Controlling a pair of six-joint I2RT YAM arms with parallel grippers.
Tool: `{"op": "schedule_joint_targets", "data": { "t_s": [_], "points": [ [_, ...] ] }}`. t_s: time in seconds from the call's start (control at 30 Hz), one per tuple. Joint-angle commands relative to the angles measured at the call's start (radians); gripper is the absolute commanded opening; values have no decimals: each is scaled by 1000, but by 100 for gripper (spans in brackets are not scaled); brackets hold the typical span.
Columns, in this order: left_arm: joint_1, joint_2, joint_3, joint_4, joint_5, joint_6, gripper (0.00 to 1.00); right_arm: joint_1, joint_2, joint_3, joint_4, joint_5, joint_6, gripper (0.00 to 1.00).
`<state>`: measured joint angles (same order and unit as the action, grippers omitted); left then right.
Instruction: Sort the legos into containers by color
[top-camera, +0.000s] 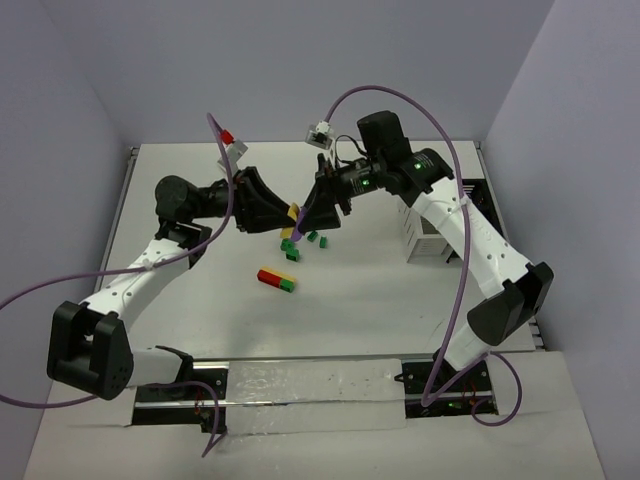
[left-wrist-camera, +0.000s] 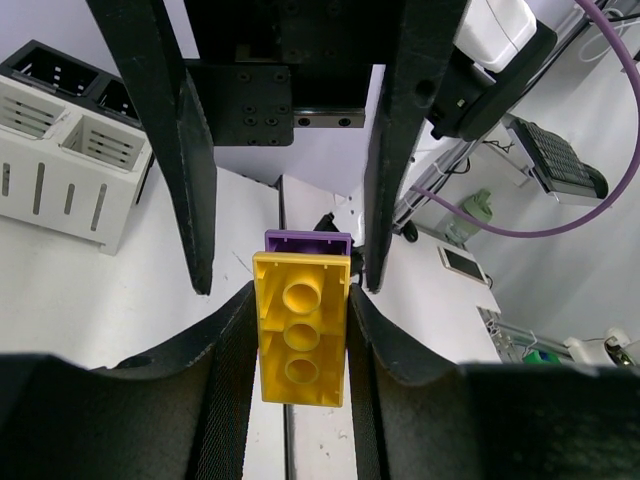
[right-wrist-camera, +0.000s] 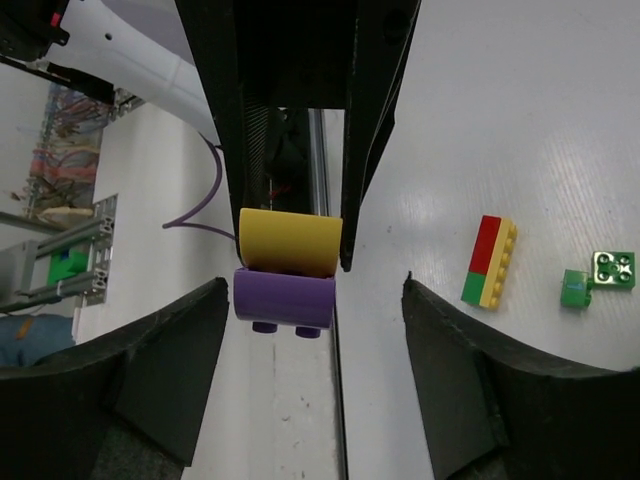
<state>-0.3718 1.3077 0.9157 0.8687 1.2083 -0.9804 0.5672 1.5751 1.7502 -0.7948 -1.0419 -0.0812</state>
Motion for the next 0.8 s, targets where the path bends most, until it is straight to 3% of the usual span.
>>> {"op": "schedule_joint_targets", "data": {
  "t_s": [0.0,0.17,0.23,0.33,0.53,0.7,0.77],
  "points": [
    [-14,9,19,-9,-17,35,0,13,16,53,24,-17,10,70],
    [-17,18,39,-90,-23,90,0,16,19,48,19,-1,4,42],
    [-17,21,51,-142,-26,120,0,15,13,39,11,15,-10,18],
    [-11,20,57,-195,-26,168,0,9,-9,12,-4,56,-33,0],
    [68,17,59,-178,3,149,0,-77,-61,-63,-105,64,-147,0],
    [136,28,123,-270,15,236,0,-276,-91,-121,-212,106,-274,0],
    [142,31,155,-385,-17,331,0,-441,-107,-132,-222,182,-305,0]
  ]
}}
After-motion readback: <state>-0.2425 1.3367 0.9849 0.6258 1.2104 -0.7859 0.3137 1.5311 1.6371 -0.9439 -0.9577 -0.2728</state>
